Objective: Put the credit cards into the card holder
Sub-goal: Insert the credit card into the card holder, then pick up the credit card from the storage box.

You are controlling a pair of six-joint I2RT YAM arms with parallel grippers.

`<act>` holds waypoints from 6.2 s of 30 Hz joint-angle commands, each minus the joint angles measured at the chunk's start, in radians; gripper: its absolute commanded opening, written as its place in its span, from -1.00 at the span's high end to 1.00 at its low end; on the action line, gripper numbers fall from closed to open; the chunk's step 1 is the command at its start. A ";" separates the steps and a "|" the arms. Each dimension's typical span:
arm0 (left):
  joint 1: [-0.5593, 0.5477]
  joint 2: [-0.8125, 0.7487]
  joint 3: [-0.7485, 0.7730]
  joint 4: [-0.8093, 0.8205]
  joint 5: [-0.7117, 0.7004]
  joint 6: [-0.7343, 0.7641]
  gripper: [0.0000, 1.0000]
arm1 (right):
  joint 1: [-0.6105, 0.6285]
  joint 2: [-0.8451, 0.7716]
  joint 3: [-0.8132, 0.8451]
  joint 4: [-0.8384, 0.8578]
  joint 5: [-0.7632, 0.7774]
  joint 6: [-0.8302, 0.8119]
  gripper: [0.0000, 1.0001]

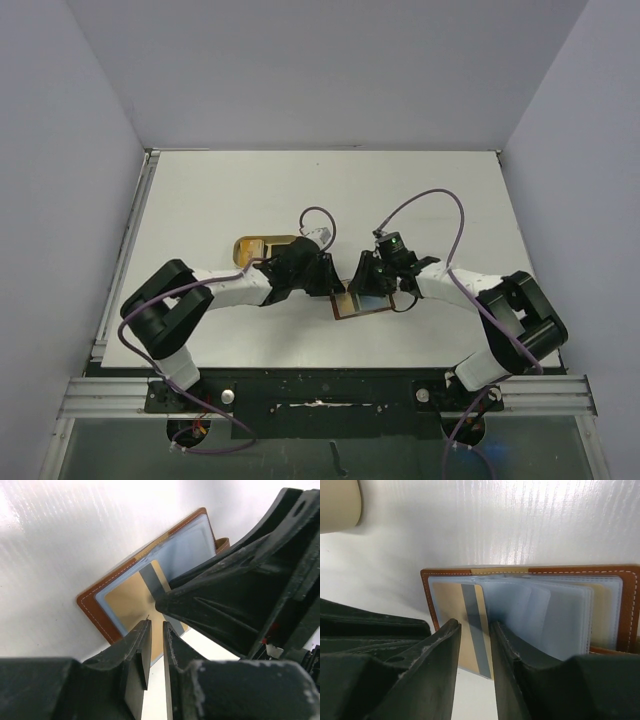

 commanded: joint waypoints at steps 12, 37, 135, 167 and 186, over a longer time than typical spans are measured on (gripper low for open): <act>0.031 -0.115 -0.016 -0.021 -0.034 0.062 0.63 | -0.011 -0.109 0.068 -0.176 0.179 -0.118 0.51; 0.031 0.054 0.017 -0.062 -0.073 0.094 0.67 | -0.013 -0.100 0.056 -0.312 0.460 -0.127 0.58; 0.258 0.047 0.345 -0.646 -0.682 0.463 0.15 | -0.005 -0.501 0.009 -0.174 0.291 -0.121 0.08; 0.201 0.103 0.340 -0.644 -0.732 0.457 0.39 | -0.005 -0.488 -0.004 -0.158 0.283 -0.124 0.08; 0.141 0.029 0.450 -0.750 -0.797 0.449 1.00 | -0.005 -0.494 -0.037 -0.157 0.282 -0.119 0.08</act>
